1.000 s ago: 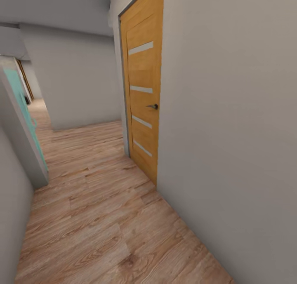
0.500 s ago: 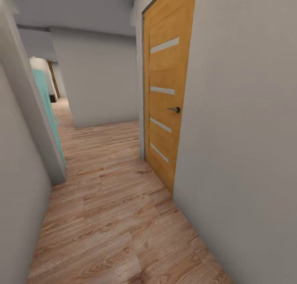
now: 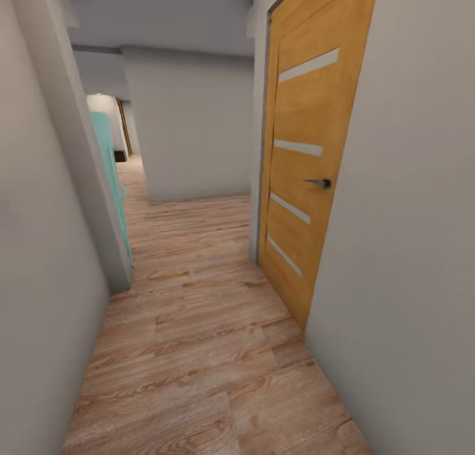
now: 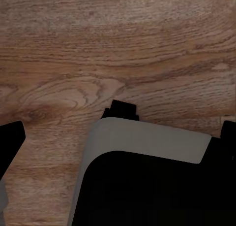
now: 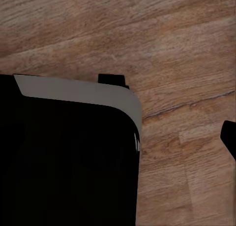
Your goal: Move the two storage containers from the living room to the garage. In the garage, place one container on the floor and stack the other container on top of it (either order is fine).
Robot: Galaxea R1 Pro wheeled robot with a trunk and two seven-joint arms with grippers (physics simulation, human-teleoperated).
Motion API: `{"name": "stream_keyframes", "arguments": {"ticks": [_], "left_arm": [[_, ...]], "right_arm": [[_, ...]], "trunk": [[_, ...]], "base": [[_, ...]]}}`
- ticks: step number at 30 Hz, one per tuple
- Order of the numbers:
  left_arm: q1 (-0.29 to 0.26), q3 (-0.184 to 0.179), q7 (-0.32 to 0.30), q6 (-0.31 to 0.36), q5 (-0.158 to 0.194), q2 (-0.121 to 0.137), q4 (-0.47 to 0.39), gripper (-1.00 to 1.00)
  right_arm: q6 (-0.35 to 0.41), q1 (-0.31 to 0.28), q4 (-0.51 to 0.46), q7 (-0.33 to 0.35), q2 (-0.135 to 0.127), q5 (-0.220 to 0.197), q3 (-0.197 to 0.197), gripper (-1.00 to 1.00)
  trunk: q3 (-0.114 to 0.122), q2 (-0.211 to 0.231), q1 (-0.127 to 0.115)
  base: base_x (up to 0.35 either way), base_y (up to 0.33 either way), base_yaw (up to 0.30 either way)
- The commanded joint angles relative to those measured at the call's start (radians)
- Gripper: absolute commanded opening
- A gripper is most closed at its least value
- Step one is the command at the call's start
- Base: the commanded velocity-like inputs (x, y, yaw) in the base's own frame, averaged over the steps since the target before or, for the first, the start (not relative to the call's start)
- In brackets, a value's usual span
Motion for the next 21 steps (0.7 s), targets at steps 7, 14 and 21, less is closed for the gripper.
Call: {"name": "stream_keyframes", "arguments": {"ticks": [7,14,21], "left_arm": [[-0.001,-0.001,0.001,-0.003,0.005,0.0,0.001,1.0],[-0.001,-0.001,0.001,-0.003,0.005,0.0,0.001,1.0],[-0.001,-0.001,0.001,-0.003,0.005,0.0,0.001,1.0]], "right_arm": [[-0.006,-0.001,0.003,-0.002,0.0,-0.006,0.008,1.0],[-0.006,-0.001,0.003,-0.002,0.0,-0.006,0.008,1.0],[-0.006,-0.001,0.003,0.001,-0.001,-0.007,0.008,1.0]], "trunk": [[-0.001,0.0,0.001],[-0.001,0.0,0.001],[-0.001,0.0,0.001]], "base": [[0.321,0.0,0.269],[0.321,0.0,0.269],[0.321,0.0,0.211]]}}
